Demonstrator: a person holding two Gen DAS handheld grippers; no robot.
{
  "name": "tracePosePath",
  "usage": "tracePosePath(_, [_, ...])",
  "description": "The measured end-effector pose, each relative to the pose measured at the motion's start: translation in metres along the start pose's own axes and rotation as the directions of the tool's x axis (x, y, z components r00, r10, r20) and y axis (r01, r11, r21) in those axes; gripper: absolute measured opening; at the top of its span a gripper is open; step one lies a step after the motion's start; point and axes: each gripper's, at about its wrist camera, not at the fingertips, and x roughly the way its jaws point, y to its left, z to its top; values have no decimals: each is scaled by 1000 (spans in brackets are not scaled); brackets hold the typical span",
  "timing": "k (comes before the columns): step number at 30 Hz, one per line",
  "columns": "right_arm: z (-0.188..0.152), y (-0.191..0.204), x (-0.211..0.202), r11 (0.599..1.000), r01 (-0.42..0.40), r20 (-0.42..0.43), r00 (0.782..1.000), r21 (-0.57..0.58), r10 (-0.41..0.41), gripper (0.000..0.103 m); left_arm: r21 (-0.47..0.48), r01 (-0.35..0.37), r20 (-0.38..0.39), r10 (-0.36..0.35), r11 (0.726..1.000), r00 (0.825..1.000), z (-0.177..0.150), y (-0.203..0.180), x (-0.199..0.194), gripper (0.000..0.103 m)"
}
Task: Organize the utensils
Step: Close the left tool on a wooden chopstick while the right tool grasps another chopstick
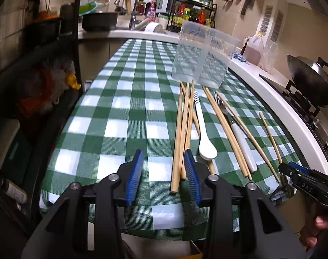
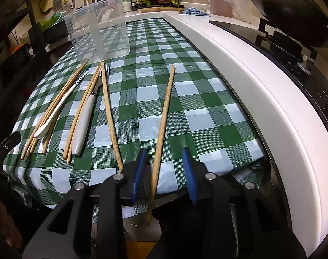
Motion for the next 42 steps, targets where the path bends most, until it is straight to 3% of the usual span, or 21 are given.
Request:
tracePosePath(1, [0, 0, 0, 1000, 6, 2, 1000, -7, -6, 25, -2, 0, -8, 0, 1000, 1000, -1, 1, 2, 29])
tracePosePath(3, [3, 0, 1, 1000, -8, 1, 1000, -13, 8, 8, -8, 11, -29, -11, 1000, 1000, -3, 2, 6, 25])
tracePosePath(11, [16, 0, 10, 998, -48, 9, 999, -38, 48, 6, -22, 56, -78, -58, 998, 995, -7, 0, 16, 20])
tracePosePath(15, [30, -1, 21, 995, -85, 0, 996, -45, 85, 6, -10, 65, -89, -66, 998, 994, -7, -4, 19, 8])
tracePosePath(20, [44, -1, 29, 988, -147, -5, 989, -37, 146, 9, -22, 47, -58, -48, 999, 997, -3, -1, 13, 7])
tracePosePath(23, [42, -4, 21, 989, -145, 21, 989, -26, 145, 28, -24, 31, -54, -32, 999, 998, -3, 2, 13, 7])
tracePosePath(24, [38, -4, 18, 991, -134, 21, 991, -26, 135, 30, -23, 29, -64, -30, 999, 997, -3, 3, 15, 7])
tracePosePath(27, [26, -5, 18, 992, -125, -9, 992, -20, 125, 30, -21, 21, -82, -22, 1000, 996, -5, 5, 18, 7])
tracePosePath(32, [17, 3, 12, 995, -86, 10, 996, -53, 87, 30, -13, 18, -86, -19, 1000, 996, -5, 5, 18, 7])
tracePosePath(35, [12, 4, 9, 996, -61, 20, 998, -66, 63, 24, 1, 12, -82, -12, 1000, 997, -6, 4, 18, 7])
tracePosePath(39, [8, 6, 7, 996, -53, 32, 998, -73, 56, 7, 12, 4, -76, -3, 1000, 997, -7, 3, 19, 7])
tracePosePath(42, [6, 12, 6, 993, -41, 44, 998, -111, 46, 5, 24, -6, -72, 7, 1000, 997, -7, 2, 19, 7])
